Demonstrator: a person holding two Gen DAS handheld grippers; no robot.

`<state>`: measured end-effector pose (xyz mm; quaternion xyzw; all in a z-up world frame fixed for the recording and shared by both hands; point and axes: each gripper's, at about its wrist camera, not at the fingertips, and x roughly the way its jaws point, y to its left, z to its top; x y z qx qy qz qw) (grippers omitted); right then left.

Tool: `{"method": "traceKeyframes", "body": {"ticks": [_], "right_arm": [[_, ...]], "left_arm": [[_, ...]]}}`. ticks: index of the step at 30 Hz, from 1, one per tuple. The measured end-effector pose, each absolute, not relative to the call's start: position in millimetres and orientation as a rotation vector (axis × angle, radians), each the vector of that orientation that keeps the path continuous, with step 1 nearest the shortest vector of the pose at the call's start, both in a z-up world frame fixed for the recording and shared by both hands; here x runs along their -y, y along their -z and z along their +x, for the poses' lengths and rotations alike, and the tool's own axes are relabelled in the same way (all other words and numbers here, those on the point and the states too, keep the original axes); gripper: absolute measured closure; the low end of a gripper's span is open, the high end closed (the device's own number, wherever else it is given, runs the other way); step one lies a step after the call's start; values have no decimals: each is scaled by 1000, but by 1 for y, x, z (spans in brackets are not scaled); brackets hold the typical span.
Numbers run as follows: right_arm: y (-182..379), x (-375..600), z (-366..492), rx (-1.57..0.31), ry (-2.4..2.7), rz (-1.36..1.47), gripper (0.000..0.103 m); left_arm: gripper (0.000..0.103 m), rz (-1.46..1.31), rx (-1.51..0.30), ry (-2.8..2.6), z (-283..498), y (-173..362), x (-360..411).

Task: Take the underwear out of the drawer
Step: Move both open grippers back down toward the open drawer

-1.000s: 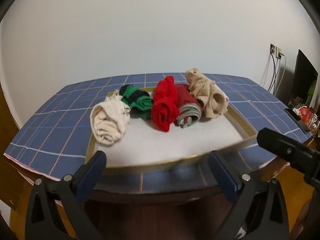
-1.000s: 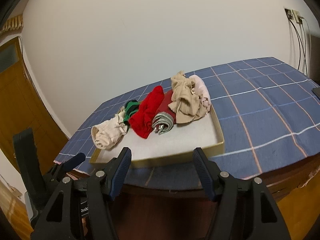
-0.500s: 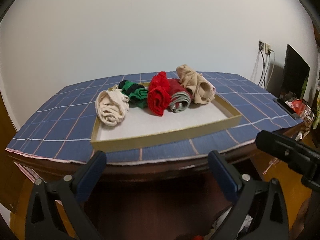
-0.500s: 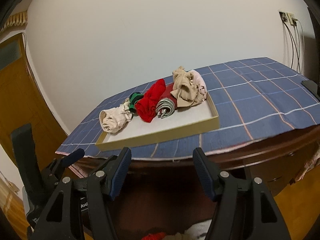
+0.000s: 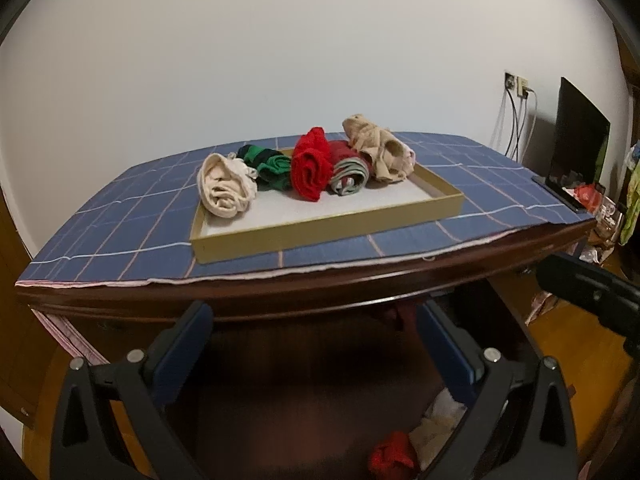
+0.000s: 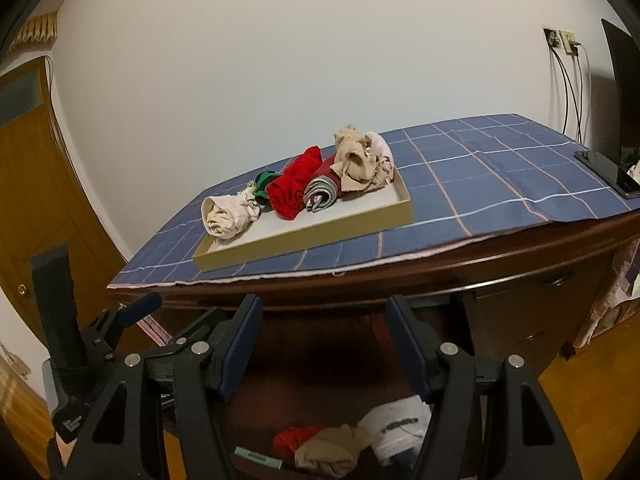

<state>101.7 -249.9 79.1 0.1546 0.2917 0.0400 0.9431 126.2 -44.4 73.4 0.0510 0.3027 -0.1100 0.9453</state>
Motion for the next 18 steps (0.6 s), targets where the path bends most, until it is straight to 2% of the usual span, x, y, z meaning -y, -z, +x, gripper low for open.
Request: {"method": "traceKeyframes", "body": {"ticks": [18], "right_arm": [[-70, 239, 70, -660, -98, 253, 37]], "left_arm": [[0, 134, -638, 291, 97, -62, 41]]}}
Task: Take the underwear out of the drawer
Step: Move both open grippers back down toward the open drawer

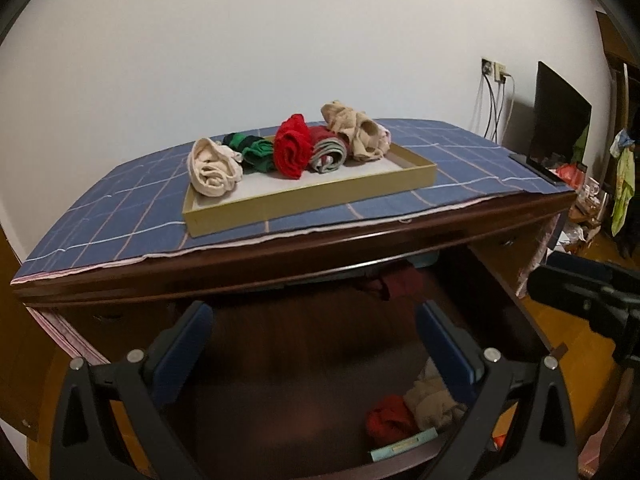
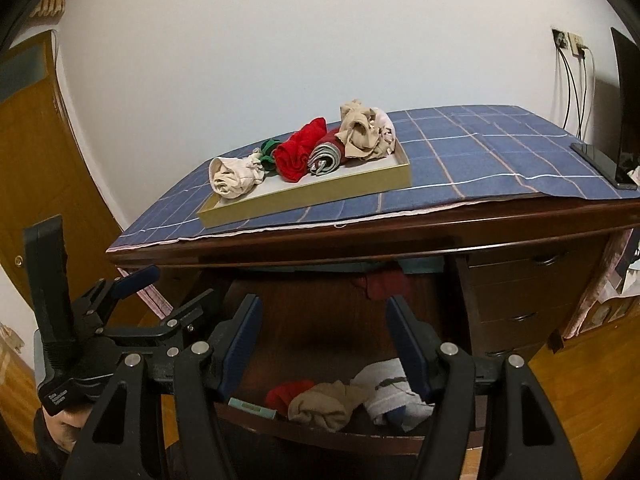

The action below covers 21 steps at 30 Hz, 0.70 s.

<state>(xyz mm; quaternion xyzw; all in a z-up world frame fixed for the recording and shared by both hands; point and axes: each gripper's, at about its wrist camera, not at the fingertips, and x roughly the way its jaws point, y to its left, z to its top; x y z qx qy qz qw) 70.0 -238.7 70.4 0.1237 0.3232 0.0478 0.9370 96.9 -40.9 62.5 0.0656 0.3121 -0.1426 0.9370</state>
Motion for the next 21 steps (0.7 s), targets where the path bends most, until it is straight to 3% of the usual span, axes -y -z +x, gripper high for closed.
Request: {"method": "traceKeyframes", "body": {"ticks": [21], "right_arm": [[-76, 245, 41, -674, -90, 208, 37]], "left_arm": [[0, 171, -655, 356, 79, -56, 45]]}}
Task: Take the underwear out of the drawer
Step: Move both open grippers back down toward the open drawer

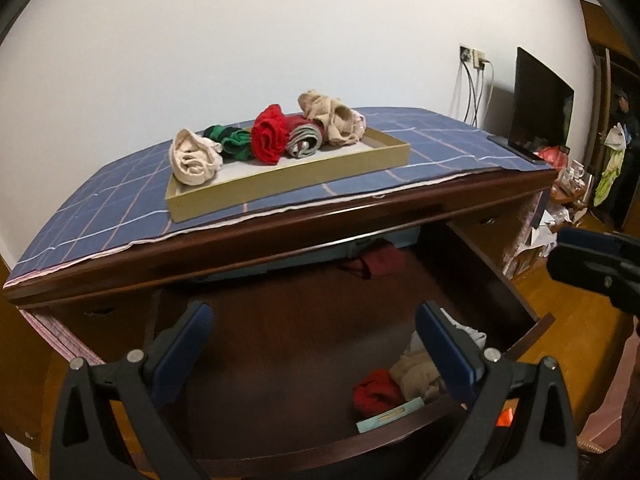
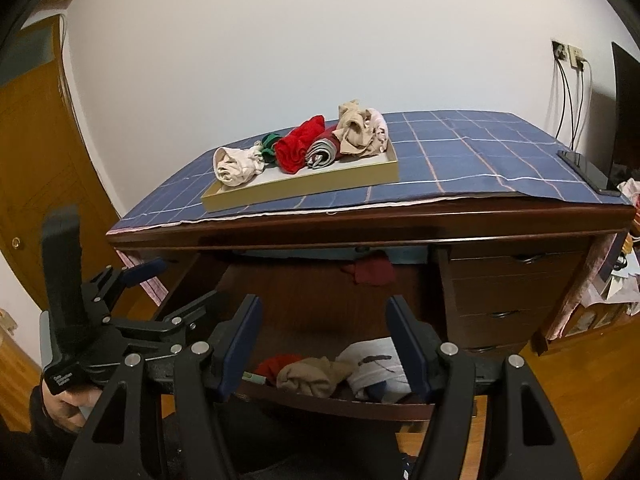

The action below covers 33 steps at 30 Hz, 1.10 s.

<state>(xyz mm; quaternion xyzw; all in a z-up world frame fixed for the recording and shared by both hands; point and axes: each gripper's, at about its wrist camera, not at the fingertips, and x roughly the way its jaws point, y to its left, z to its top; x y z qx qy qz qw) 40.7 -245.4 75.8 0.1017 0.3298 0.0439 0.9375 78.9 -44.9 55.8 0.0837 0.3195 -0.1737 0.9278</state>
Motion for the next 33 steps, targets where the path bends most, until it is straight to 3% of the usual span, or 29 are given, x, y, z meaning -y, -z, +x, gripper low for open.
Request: {"method": "traceKeyframes", "body": {"ticks": [33], "right_arm": [[-28, 289, 68, -833, -81, 278, 37]], "left_arm": [[0, 247, -847, 400, 105, -15, 22]]}}
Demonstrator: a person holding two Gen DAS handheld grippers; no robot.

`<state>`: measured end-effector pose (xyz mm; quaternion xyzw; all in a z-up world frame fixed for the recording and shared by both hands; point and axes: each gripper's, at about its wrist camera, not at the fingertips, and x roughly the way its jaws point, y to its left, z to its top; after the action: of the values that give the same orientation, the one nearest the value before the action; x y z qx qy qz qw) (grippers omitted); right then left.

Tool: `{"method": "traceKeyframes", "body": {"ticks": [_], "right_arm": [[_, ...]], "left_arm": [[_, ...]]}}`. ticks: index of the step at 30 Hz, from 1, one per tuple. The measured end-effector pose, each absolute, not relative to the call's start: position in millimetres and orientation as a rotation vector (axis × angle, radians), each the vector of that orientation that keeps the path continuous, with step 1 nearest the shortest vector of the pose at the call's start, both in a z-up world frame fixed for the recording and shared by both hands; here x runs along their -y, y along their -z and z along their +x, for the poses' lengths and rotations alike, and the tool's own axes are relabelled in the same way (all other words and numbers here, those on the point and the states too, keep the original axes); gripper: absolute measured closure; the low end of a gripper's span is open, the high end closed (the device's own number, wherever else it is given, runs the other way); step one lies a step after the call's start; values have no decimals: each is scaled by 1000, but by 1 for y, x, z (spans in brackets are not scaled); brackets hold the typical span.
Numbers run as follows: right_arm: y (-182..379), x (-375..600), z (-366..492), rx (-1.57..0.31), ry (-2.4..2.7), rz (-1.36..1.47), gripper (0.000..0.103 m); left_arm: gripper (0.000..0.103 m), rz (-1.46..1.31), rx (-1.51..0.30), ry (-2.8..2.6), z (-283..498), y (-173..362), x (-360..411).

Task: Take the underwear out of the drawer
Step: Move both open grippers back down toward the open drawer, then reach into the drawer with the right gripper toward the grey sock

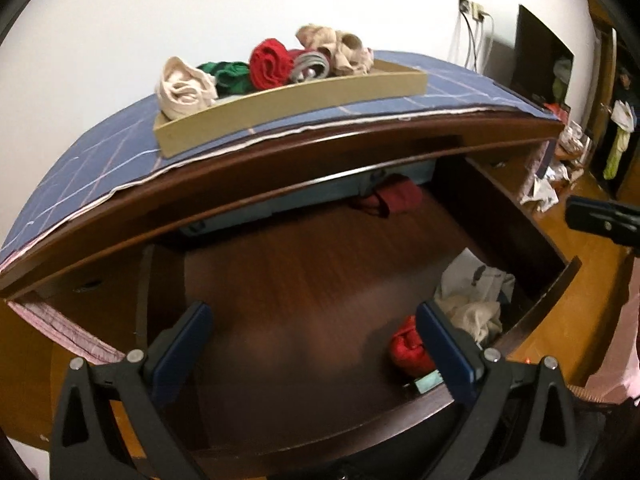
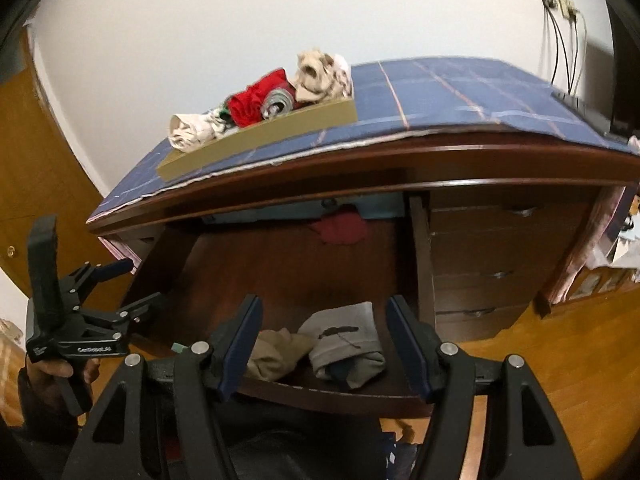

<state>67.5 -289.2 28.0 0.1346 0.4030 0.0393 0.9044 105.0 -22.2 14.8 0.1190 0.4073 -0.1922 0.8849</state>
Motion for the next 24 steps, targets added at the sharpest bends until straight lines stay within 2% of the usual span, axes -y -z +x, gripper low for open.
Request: {"method": "traceKeyframes", "body": {"ticks": [9, 19, 24], "right_arm": [[-4, 278, 104, -969, -207, 292, 37], [25, 273, 146, -1095, -200, 271, 37], [22, 250, 177, -1110, -236, 103, 37]], "left_arm": [[0, 340, -870, 395, 132, -17, 20], [0, 272, -917, 475, 147, -8, 32], [0, 278, -939, 437, 148, 1, 32]]}}
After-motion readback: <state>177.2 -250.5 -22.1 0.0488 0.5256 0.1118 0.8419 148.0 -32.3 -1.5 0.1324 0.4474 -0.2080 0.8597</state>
